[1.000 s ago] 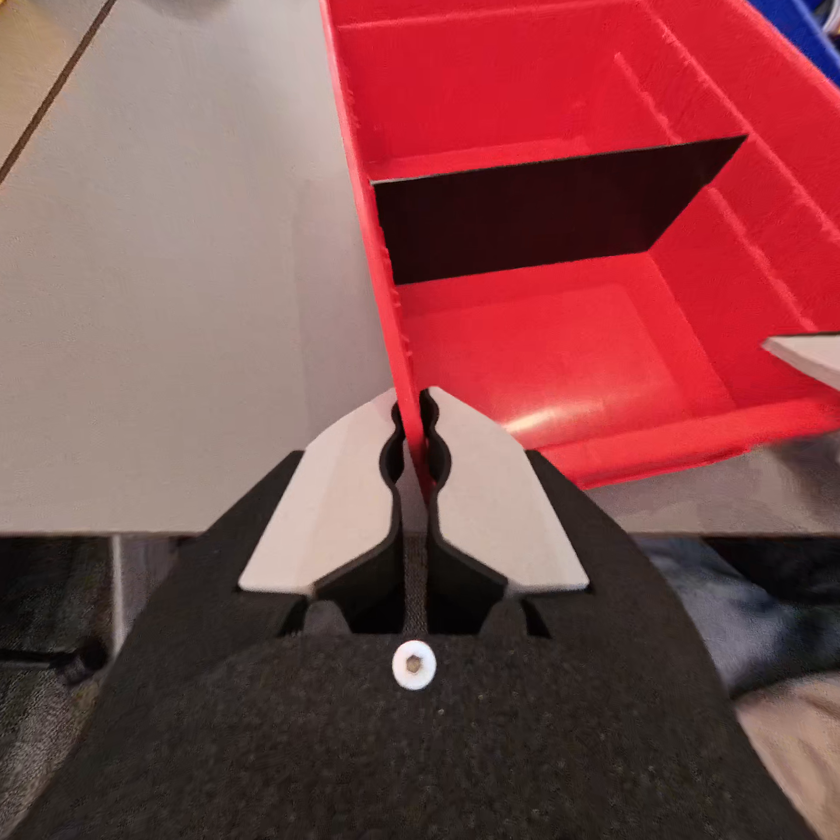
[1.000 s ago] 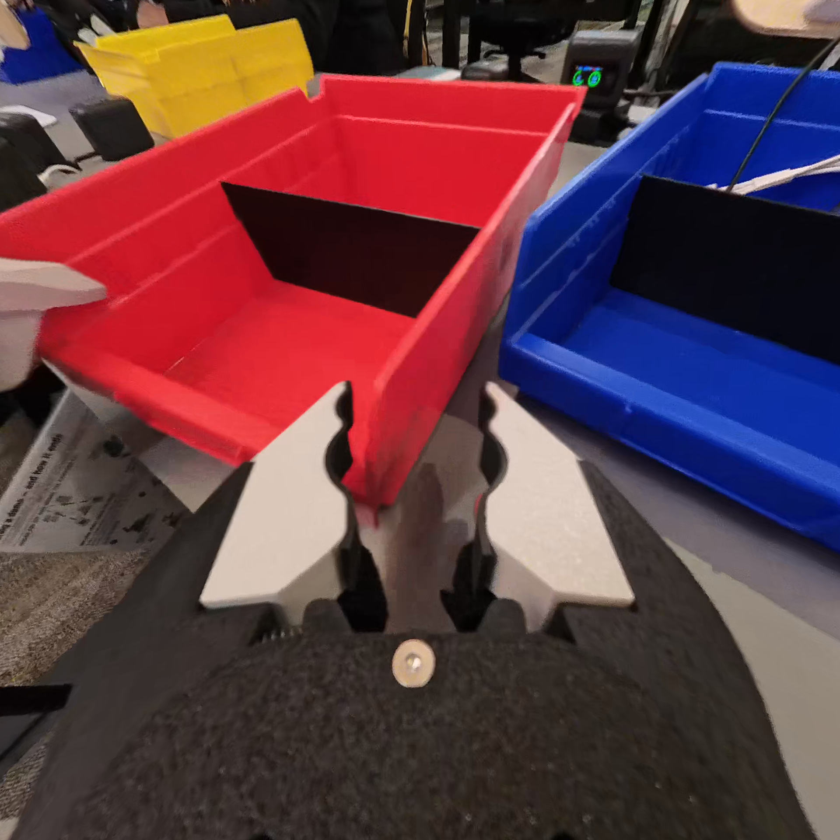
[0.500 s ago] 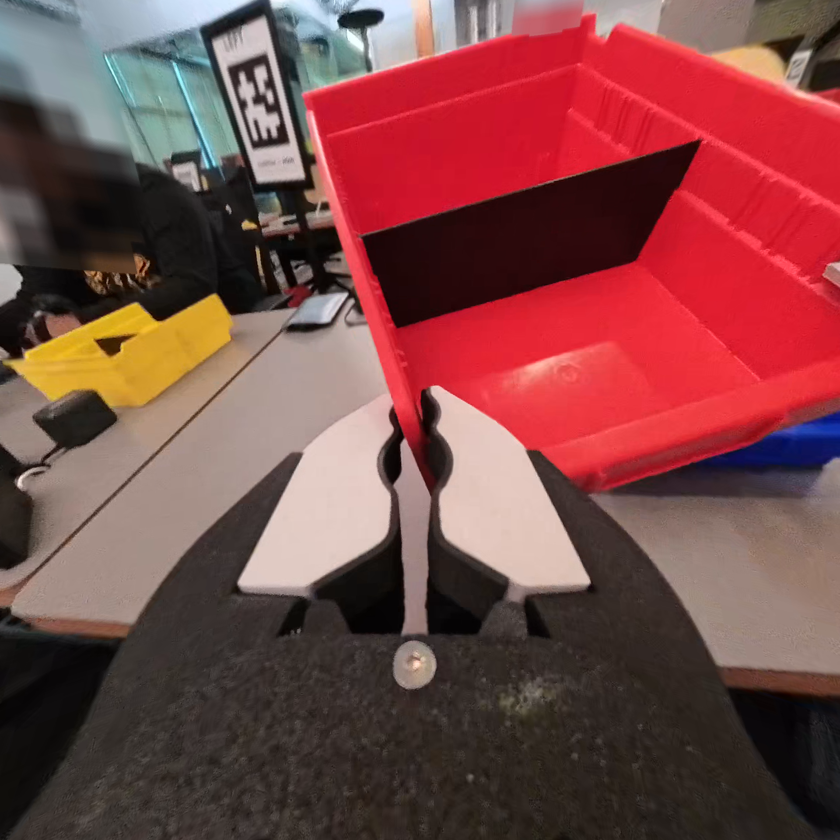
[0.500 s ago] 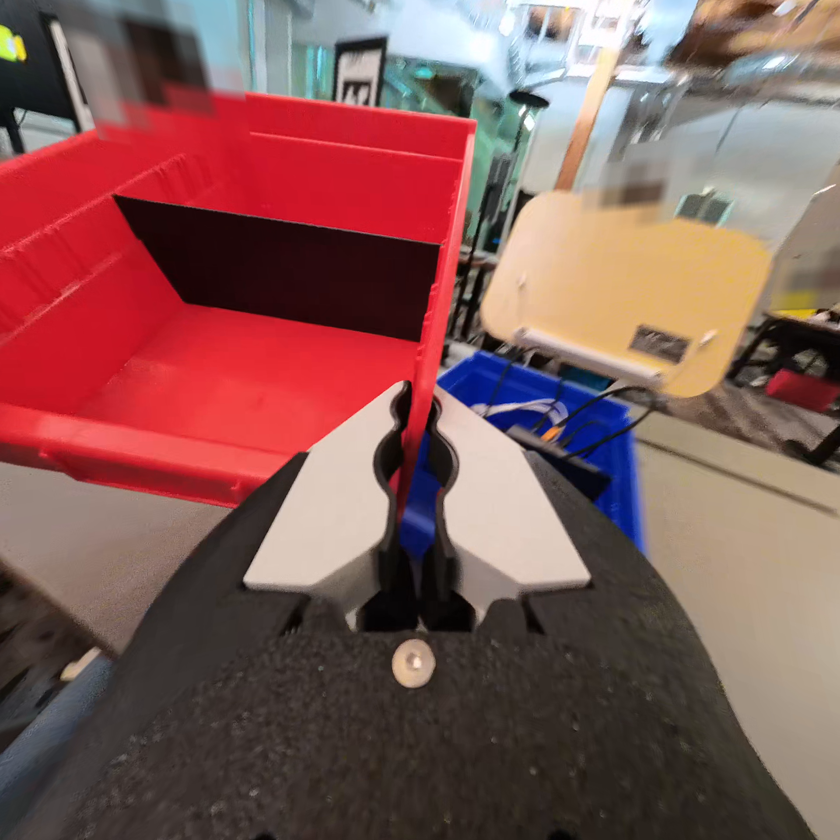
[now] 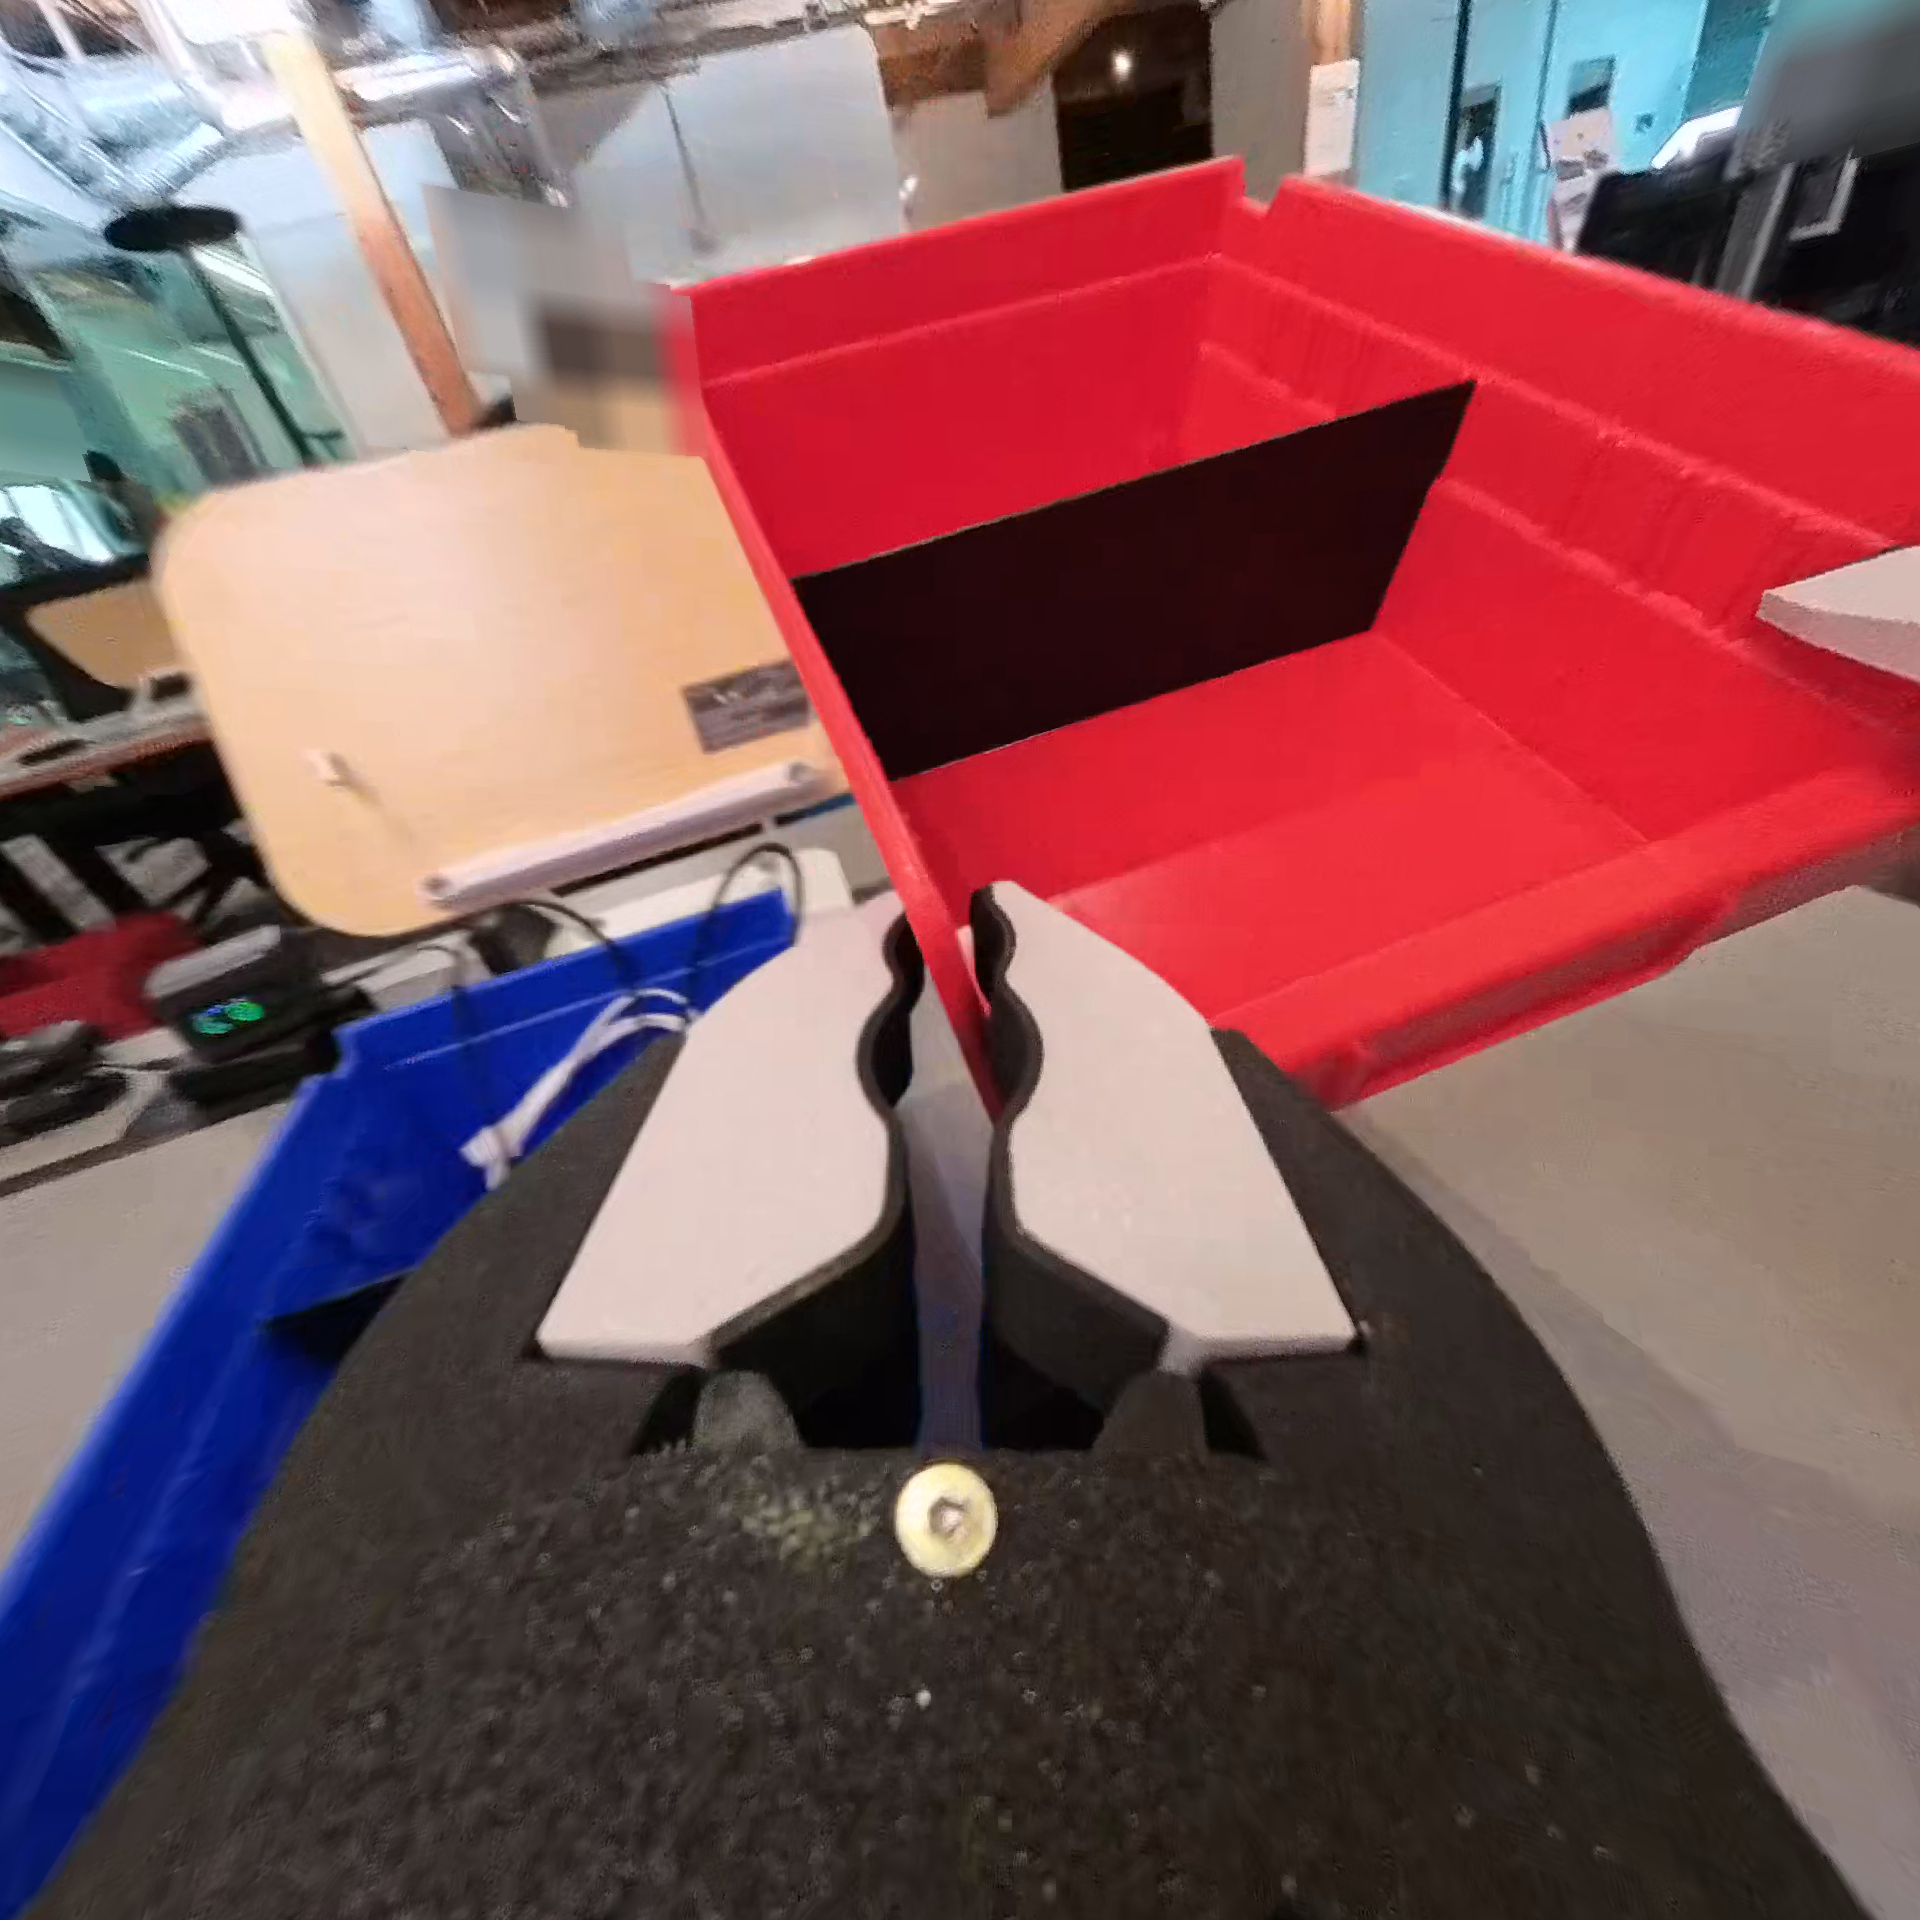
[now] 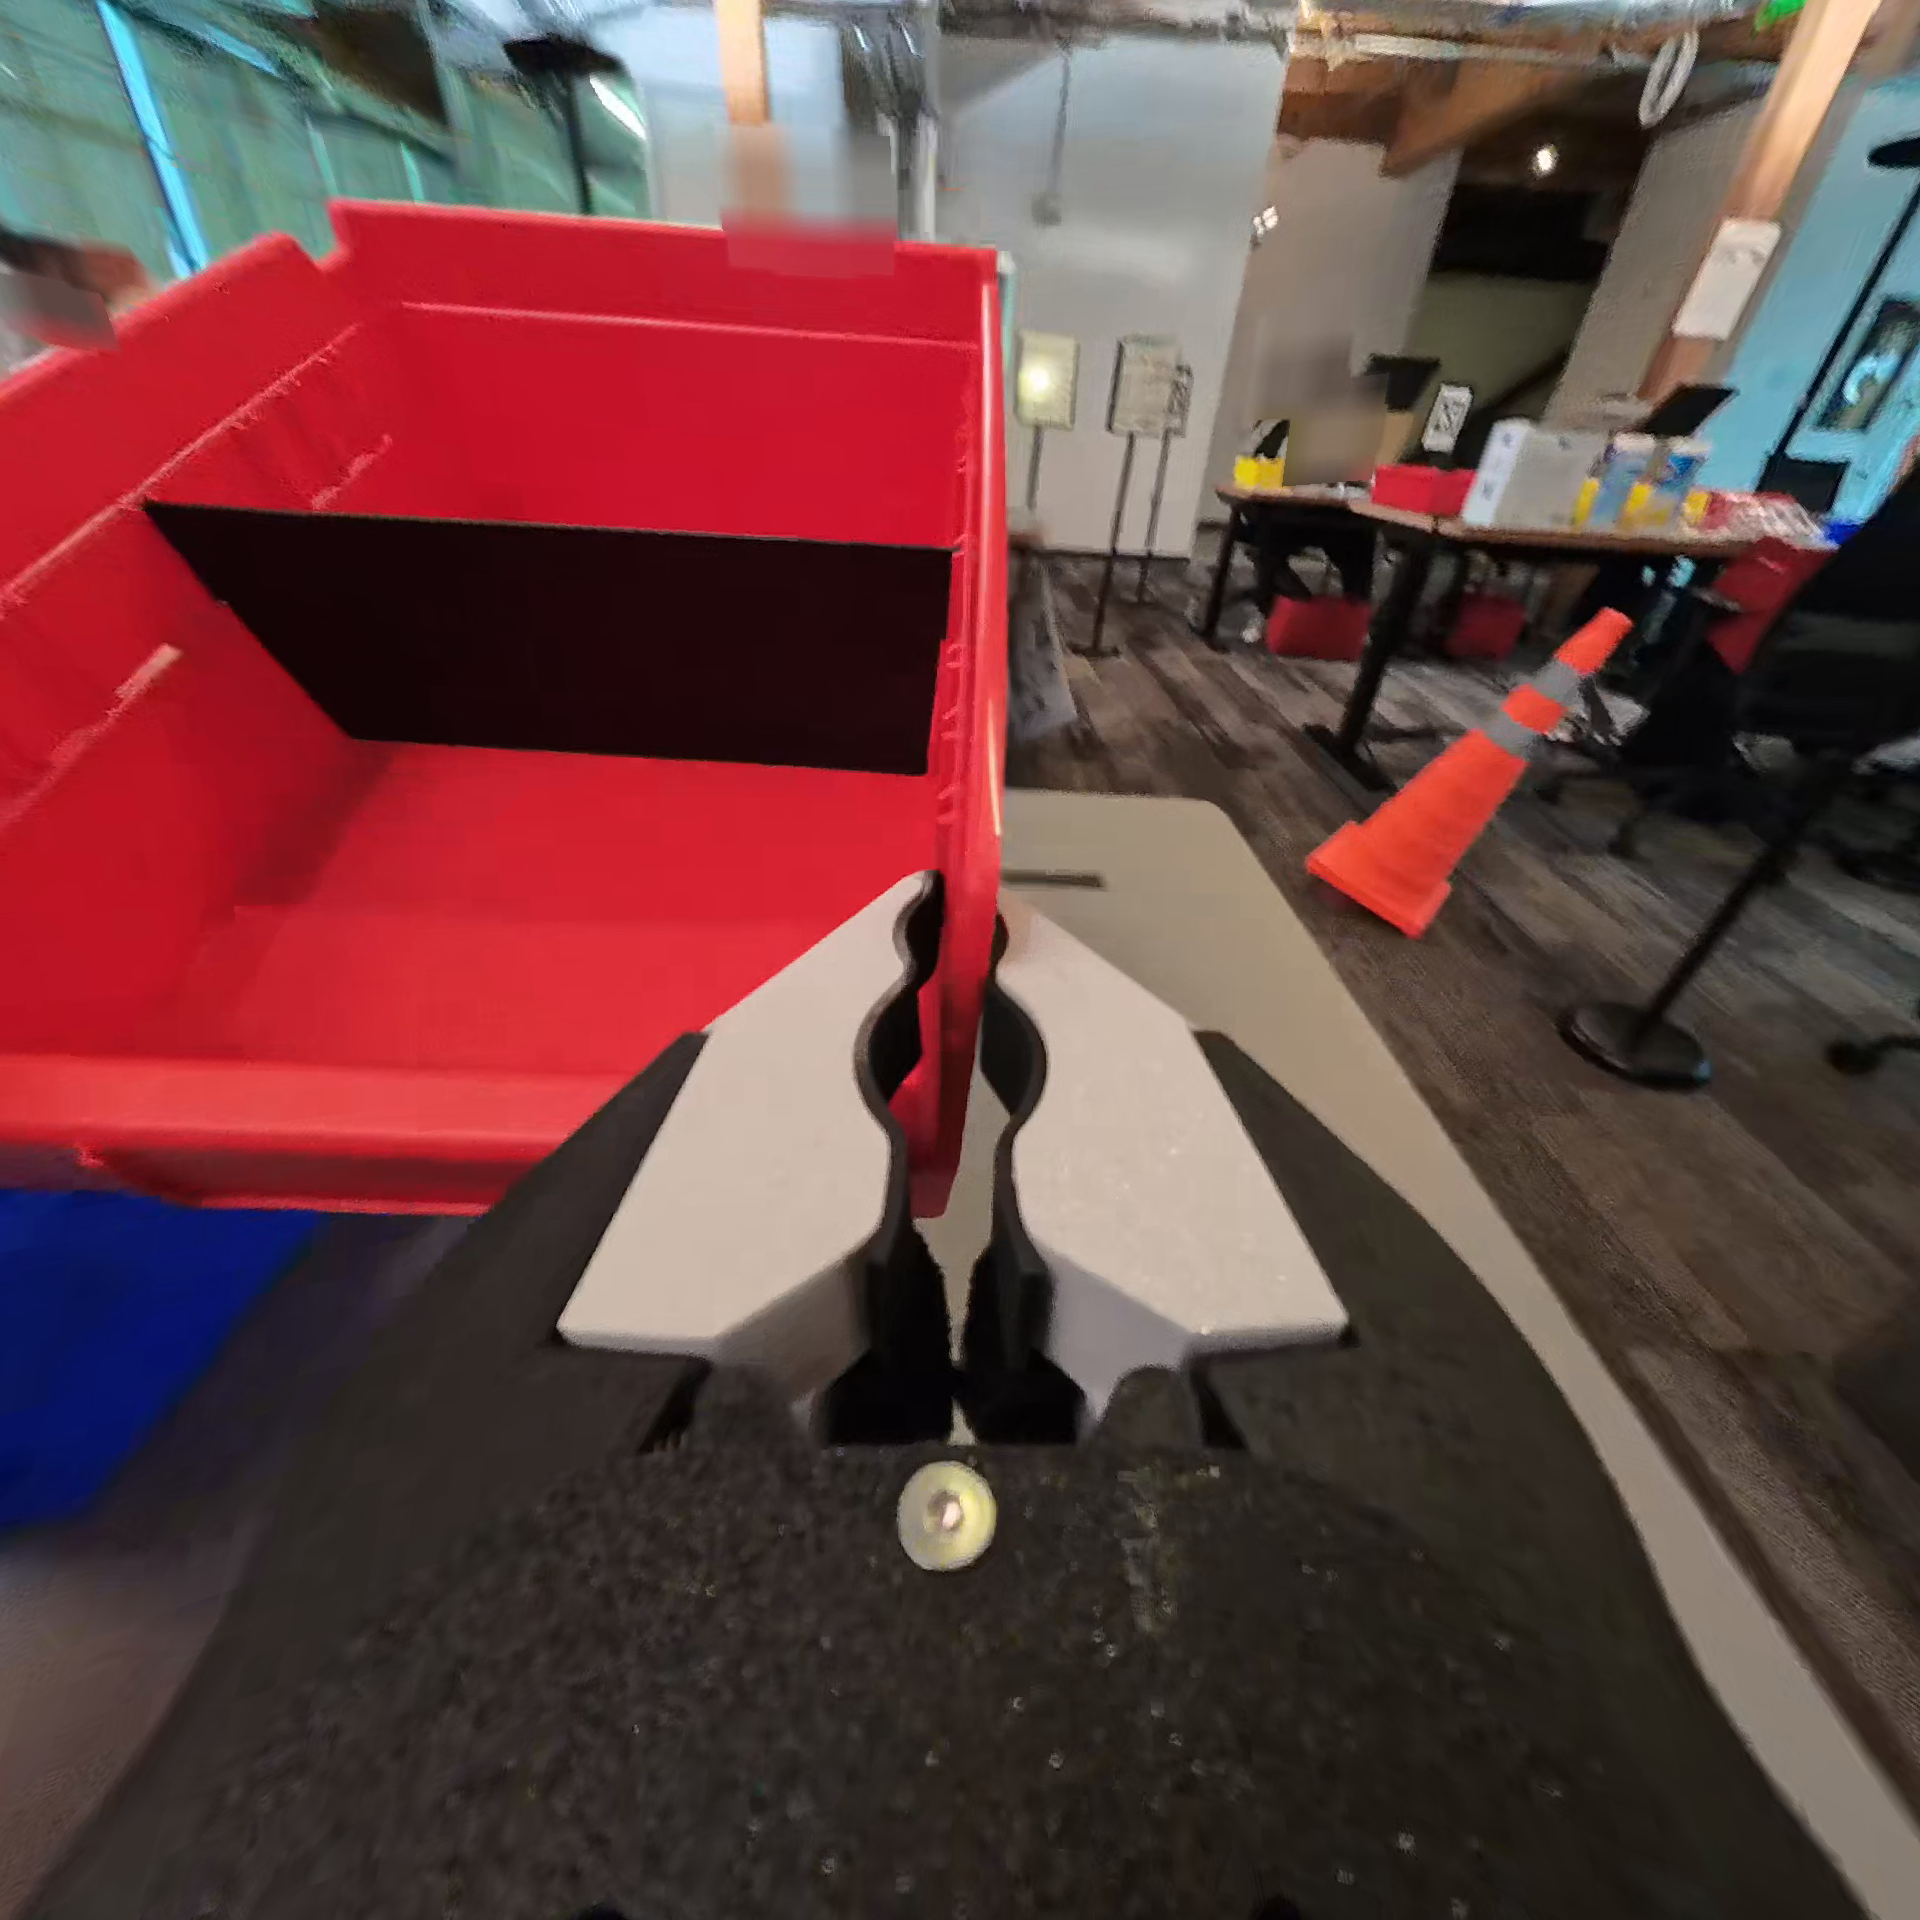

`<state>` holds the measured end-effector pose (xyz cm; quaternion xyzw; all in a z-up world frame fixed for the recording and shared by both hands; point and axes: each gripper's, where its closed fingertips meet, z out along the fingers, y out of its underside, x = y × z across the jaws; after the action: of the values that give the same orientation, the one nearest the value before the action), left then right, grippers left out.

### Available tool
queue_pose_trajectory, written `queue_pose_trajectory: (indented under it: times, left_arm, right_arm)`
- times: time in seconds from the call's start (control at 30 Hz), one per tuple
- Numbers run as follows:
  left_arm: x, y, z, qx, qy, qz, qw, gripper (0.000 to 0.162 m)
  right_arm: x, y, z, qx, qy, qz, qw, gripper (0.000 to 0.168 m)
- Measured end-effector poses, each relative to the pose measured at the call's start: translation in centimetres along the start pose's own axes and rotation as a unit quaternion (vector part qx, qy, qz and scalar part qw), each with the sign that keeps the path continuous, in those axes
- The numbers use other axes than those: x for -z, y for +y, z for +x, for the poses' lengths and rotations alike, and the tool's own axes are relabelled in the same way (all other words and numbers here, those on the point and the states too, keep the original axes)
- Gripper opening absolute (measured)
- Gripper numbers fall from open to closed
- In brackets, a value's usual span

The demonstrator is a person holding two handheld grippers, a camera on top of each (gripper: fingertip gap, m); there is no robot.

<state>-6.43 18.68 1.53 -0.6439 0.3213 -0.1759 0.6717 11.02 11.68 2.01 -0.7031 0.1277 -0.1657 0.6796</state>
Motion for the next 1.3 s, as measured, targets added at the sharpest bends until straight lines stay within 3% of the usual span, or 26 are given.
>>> queue_pose_trajectory:
  times: [0.07,0.17,0.27,0.33,0.4,0.57,0.7,0.77,0.83,0.93,0.97,1.0,1.07,1.13,1.2,1.3]
  left_arm:
    - [-2.7,2.6,3.9,0.016,0.026,-0.042,0.999,0.008]
    - [-4.1,6.2,8.0,0.031,0.047,-0.086,0.995,0.008]
    - [-4.7,9.5,10.1,0.048,0.064,-0.124,0.989,0.008]
    - [-5.2,11.1,10.5,0.051,0.067,-0.146,0.986,0.007]
    - [-5.6,11.7,10.5,0.052,0.060,-0.139,0.987,0.007]
    - [-5.2,11.5,12.2,0.033,0.105,-0.153,0.982,0.014]
    - [-0.6,9.9,11.9,0.030,0.163,-0.137,0.977,0.008]
    - [3.4,9.4,10.3,0.023,0.199,-0.127,0.972,0.010]
    - [6.1,8.9,5.8,0.001,0.184,-0.108,0.977,0.012]
    - [7.7,8.4,-5.6,-0.002,0.082,-0.089,0.993,0.021]
    - [7.8,8.6,-9.8,0.005,0.044,-0.090,0.995,0.025]
    - [7.9,9.2,-13.5,0.014,0.010,-0.097,0.995,0.029]
    - [8.1,11.4,-19.4,0.028,-0.042,-0.124,0.991,0.041]
    - [8.1,14.5,-22.3,0.072,-0.060,-0.153,0.984,0.050]
    - [7.7,17.1,-21.8,0.125,-0.016,-0.174,0.977,0.050]
    - [7.0,19.5,-19.5,0.162,0.062,-0.210,0.962,0.052]
  right_arm:
    - [-0.4,2.9,3.7,0.015,0.019,-0.043,0.999,0.001]
    - [-0.9,8.2,7.0,0.006,0.034,-0.118,0.992,0.002]
    - [-1.0,12.0,8.3,-0.029,0.031,-0.161,0.986,0.001]
    - [-1.1,14.0,8.6,0.004,0.036,-0.195,0.980,0.002]
    - [-1.3,15.0,8.6,0.029,0.035,-0.203,0.978,0.003]
    - [-2.1,16.0,10.0,-0.023,0.065,-0.198,0.978,0.009]
    - [-2.8,16.0,10.1,-0.028,0.043,-0.189,0.981,0.009]
    - [-2.9,16.0,10.2,-0.037,0.034,-0.184,0.982,0.008]
    - [-2.9,15.6,10.5,-0.036,0.041,-0.176,0.983,0.014]
    - [-1.4,11.1,12.8,-0.015,0.142,-0.106,0.984,0.050]
    - [-0.4,8.4,12.7,-0.005,0.170,-0.072,0.983,0.049]
    - [0.4,5.4,11.3,0.006,0.170,-0.029,0.985,0.048]
    - [0.7,1.0,4.7,0.035,0.095,0.029,0.994,0.047]
    - [0.4,0.1,-4.8,0.028,-0.026,0.020,0.999,0.052]
    - [1.1,1.5,-14.7,0.004,-0.140,0.014,0.990,0.058]
    - [1.1,7.9,-23.3,0.024,-0.174,-0.058,0.983,0.056]
